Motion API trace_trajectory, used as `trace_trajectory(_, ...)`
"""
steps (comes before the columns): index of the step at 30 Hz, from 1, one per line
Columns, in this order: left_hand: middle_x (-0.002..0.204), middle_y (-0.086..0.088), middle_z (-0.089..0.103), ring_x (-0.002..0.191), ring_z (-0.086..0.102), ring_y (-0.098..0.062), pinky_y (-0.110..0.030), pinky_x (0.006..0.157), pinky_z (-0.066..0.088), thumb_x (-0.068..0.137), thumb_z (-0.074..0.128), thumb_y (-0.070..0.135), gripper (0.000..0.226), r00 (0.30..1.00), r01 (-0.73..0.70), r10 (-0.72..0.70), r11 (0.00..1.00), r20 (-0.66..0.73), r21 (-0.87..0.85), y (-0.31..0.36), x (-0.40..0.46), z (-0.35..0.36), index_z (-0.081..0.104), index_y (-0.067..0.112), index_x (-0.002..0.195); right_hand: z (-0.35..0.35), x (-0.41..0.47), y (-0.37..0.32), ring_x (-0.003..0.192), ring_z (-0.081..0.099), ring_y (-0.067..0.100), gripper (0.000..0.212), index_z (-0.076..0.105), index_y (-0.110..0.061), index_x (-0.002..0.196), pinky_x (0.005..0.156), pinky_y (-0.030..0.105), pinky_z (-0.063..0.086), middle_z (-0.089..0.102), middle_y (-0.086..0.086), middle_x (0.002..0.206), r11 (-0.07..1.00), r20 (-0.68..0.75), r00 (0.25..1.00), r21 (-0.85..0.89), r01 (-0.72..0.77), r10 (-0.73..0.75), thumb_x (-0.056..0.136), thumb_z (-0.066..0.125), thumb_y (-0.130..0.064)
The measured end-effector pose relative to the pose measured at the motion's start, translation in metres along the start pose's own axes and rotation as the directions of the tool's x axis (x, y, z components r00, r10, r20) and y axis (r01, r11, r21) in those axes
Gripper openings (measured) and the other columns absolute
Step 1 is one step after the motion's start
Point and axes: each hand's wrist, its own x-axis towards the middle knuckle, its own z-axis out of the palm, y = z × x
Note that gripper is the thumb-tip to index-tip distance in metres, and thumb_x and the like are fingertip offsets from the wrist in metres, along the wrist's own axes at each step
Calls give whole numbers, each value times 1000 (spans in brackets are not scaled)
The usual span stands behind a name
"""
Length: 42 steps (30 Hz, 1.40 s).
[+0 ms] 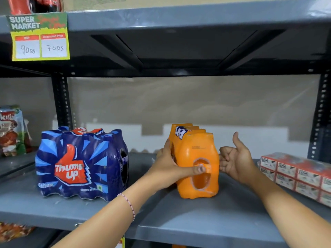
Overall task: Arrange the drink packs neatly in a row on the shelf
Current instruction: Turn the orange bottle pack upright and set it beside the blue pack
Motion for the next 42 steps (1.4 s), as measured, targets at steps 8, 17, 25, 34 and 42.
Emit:
trace_trajectory(8, 126, -1, 50, 112, 55, -19, -30, 82, 51, 56, 97, 34, 101, 948, 68, -34, 993, -316, 96, -6, -14, -31, 40, 28, 139, -1, 10, 3, 45, 66, 21, 70, 57, -9, 51, 50, 27, 44, 74, 17, 64, 987, -132, 981, -87, 133, -143, 96, 42, -60)
trace_trajectory(17, 97, 1, 70, 81, 63, -14, -22, 59, 44, 100, 51, 20, 15, 904, 144, -38, 965, -427, 219, -12, -5, -36, 65, 16, 101, 5, 12, 11, 111, 69, 27, 82, 59, -10, 119, 89, 44, 56, 72, 10, 120, 932, -153, 978, -353, 79, -141, 60, 83, -63)
trace_trajectory(25, 133, -9, 61, 104, 63, -25, -30, 76, 50, 96, 50, 57, 69, 974, 177, -129, 947, -187, 269, -18, -9, -31, 33, 9, 143, 20, -15, -2, 90, 71, 12, 111, 60, -27, 120, 66, 25, 59, 72, -11, 100, 692, -27, 992, -719, 67, -124, 27, 75, -86)
trace_trajectory(34, 112, 1, 55, 87, 57, -18, -29, 70, 44, 96, 62, 40, 55, 965, 202, -134, 929, -227, 311, -29, -33, -35, 36, 12, 135, 24, -69, 3, 103, 73, 18, 90, 62, -34, 126, 89, 47, 60, 74, -8, 118, 578, -2, 981, -808, 113, -194, 50, 78, -78)
trace_trajectory(42, 91, 11, 52, 68, 51, -2, -16, 55, 41, 95, 58, 46, 38, 970, 107, -2, 903, -244, 417, -39, -72, -40, 32, 25, 113, 36, -109, 19, 92, 75, 12, 79, 62, -39, 119, 83, 42, 62, 77, -10, 106, 574, -54, 950, -807, 139, -306, 52, 75, -80)
